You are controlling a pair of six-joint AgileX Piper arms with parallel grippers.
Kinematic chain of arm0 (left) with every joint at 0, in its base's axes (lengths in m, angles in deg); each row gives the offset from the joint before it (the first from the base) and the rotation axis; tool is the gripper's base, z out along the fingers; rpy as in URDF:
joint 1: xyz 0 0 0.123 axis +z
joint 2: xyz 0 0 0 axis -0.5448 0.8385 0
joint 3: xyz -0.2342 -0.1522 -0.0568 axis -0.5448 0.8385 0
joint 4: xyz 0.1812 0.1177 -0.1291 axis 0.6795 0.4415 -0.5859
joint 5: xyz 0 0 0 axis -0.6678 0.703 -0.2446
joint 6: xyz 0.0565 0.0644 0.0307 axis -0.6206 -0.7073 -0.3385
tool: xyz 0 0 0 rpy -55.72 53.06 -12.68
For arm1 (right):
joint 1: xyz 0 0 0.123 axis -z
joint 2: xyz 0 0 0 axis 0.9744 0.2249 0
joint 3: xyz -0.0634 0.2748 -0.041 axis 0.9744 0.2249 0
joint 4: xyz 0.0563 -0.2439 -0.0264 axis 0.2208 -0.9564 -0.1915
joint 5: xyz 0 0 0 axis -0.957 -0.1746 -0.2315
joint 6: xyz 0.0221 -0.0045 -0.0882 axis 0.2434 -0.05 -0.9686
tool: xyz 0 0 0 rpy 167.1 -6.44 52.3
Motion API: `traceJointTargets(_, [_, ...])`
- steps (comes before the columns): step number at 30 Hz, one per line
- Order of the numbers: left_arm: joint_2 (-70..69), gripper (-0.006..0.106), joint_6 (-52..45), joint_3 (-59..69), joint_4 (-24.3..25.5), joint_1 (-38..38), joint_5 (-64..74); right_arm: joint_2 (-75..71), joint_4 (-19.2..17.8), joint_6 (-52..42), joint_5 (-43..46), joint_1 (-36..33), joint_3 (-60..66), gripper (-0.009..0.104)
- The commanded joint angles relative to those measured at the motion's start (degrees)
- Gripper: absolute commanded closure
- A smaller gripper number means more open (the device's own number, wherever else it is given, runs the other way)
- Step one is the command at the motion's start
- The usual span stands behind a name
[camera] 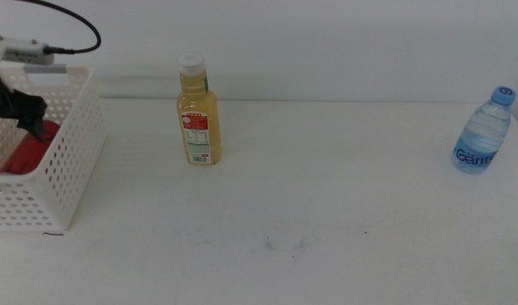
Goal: Use arms to grab the bottles and put them into the dustbin to the left of the table.
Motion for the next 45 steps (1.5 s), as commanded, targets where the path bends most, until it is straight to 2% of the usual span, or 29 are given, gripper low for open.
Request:
traceJointTargets(1, [-2.61,0.007,0.89,-0.75,-0.97,-0.08,1.3,-0.29,-0.15,-0.3,0.53,0.43,0.19,0.021])
traceJointTargets(7, [-14.43,0.007,1.93,0.52,-5.83,-2.48,5.02,-0.29,-0.15,-0.3,0.53,0.43,0.19,0.021])
traceJointTargets(10, [-22.11,0.007,6.1,4.0,-5.84,-6.18,3.56,-0.29,-0.15,-0.3,0.53,0.43,0.19,0.021])
traceJointTargets(13, [-29.96,0.007,11.52,10.53,-3.09,-11.61,-2.36,-0.29,-0.15,-0.3,0.53,0.43,0.19,0.021])
traceJointTargets(19, [-44.74,0.007,25.31,30.27,7.61,-24.82,-19.95,-0.29,-0.15,-0.3,0.53,0.43,0.19,0.021])
traceJointTargets(22, [-50.03,0.007,30.89,44.34,12.13,-29.06,-35.28,-0.29,-0.15,-0.3,0.53,0.43,0.19,0.021])
traceJointTargets(24, [-52.02,0.007,33.36,53.81,13.3,-30.39,-47.35,-0.29,-0.15,-0.3,0.53,0.43,0.19,0.021])
traceJointTargets(29, [-47.79,0.007,32.85,72.39,11.24,-30.62,-80.43,-0.29,-0.15,-0.3,0.53,0.43,0.19,0.021])
traceJointTargets(32, [-40.22,0.007,32.23,77.96,10.5,-30.62,-96.2,-0.29,-0.15,-0.3,0.53,0.43,0.19,0.021])
traceJointTargets(41, [-14.64,0.007,31.09,72.83,11.49,-30.62,-118.37,-0.29,-0.15,-0.3,0.53,0.43,0.19,0.021])
traceJointTargets(45, [-8.43,0.007,31.26,66.53,11.72,-30.62,-119.55,-0.29,-0.15,-0.3,0.53,0.43,0.19,0.021])
